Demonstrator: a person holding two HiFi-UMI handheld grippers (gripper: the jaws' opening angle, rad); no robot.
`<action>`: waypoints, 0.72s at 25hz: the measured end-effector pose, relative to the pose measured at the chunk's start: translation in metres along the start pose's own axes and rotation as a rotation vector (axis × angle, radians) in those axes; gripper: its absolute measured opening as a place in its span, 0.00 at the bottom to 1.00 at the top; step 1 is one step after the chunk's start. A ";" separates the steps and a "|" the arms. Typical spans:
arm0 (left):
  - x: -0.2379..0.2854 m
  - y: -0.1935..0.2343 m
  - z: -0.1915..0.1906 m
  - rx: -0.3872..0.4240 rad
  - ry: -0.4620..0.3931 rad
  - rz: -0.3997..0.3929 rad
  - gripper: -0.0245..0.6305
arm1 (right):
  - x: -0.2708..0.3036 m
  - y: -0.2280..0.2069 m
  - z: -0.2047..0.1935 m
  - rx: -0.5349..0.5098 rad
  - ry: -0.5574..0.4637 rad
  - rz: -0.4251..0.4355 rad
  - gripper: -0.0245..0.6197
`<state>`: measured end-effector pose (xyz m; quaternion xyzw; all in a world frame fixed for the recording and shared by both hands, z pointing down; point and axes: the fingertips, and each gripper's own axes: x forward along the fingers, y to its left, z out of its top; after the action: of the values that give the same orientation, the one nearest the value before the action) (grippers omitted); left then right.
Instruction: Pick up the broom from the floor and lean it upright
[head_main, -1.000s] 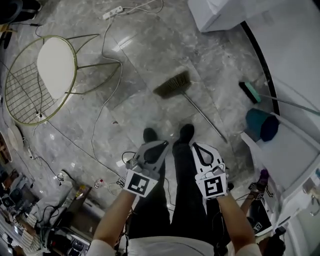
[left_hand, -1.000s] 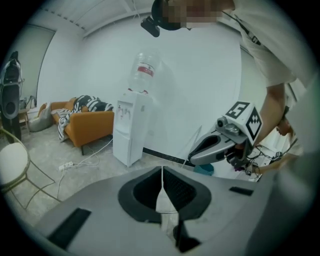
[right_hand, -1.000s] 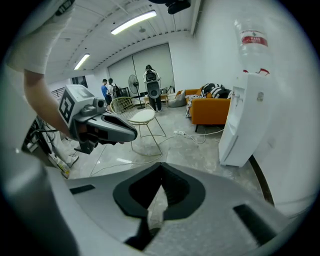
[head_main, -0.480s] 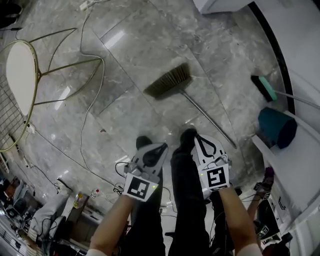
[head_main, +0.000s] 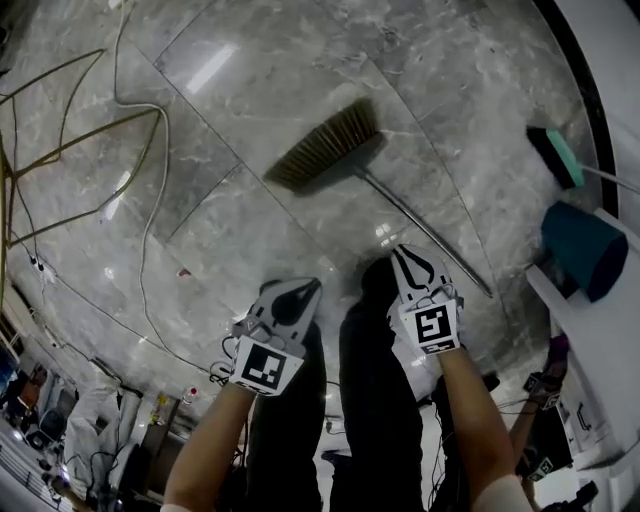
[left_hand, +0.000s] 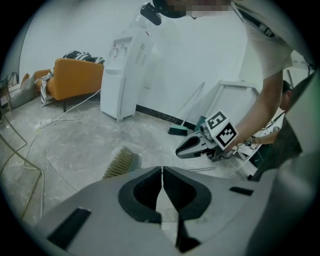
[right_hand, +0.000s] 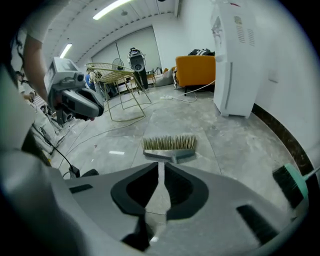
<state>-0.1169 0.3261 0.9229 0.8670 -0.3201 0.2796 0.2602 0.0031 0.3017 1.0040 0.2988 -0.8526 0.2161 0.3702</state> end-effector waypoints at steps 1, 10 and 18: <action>0.006 0.003 -0.006 0.007 0.008 -0.010 0.05 | 0.008 -0.004 -0.011 0.002 0.013 -0.004 0.10; 0.046 0.017 -0.044 0.033 0.059 -0.088 0.05 | 0.075 -0.046 -0.085 -0.034 0.133 -0.001 0.18; 0.064 0.026 -0.063 0.052 0.082 -0.133 0.05 | 0.106 -0.070 -0.159 -0.040 0.289 -0.017 0.23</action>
<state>-0.1138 0.3225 1.0161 0.8805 -0.2436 0.3051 0.2687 0.0720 0.3077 1.1958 0.2643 -0.7921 0.2368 0.4966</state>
